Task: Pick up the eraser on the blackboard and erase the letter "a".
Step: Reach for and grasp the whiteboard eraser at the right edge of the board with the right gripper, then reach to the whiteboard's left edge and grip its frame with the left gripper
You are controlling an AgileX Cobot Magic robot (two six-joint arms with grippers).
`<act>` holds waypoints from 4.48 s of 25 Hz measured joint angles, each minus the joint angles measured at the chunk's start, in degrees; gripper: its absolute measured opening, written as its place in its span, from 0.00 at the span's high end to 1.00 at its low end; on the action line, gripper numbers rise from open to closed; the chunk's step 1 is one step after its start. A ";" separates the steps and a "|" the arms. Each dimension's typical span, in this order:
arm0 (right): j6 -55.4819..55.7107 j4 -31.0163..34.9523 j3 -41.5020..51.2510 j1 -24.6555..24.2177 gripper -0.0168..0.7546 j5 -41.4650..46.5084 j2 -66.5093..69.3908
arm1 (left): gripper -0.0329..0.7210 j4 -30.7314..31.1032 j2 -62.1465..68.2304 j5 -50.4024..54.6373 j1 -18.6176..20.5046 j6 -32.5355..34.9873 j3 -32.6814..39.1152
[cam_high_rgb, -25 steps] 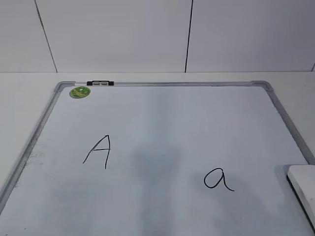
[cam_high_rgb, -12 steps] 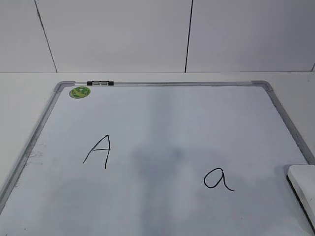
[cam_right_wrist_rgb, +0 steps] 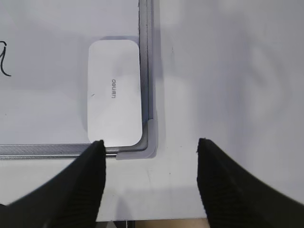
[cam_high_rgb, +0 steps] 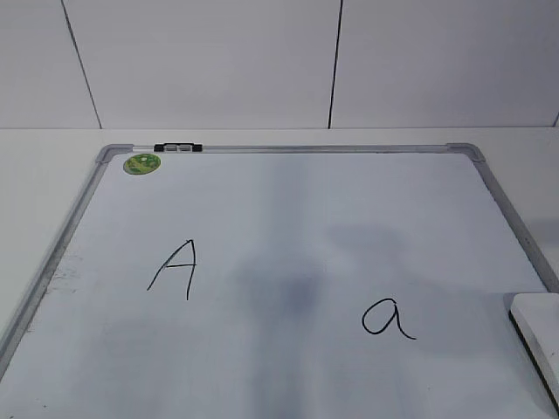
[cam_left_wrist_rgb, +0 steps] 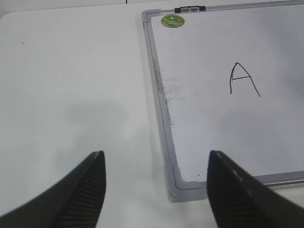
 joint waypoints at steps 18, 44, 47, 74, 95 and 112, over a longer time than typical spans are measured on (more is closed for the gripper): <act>-2.23 1.51 0.00 0.00 0.22 -6.50 12.41 | 0.30 0.00 0.00 0.00 0.00 0.00 0.00; -5.25 6.84 -0.08 0.00 0.26 -17.83 33.52 | 0.30 0.00 0.00 0.00 0.00 0.00 0.00; -5.25 6.84 -0.13 0.00 0.25 -18.26 33.53 | 0.30 0.00 0.00 0.00 0.00 0.00 0.00; -8.47 9.91 -0.13 0.00 0.10 -16.25 44.50 | 0.30 0.00 0.00 0.00 0.00 0.00 0.00; -9.14 9.91 -0.21 0.00 0.11 -24.63 51.82 | 0.30 0.00 0.00 0.00 0.00 0.00 0.00; -9.14 10.27 -0.27 0.00 0.22 -26.05 52.57 | 0.30 0.00 0.00 0.00 0.00 0.00 0.00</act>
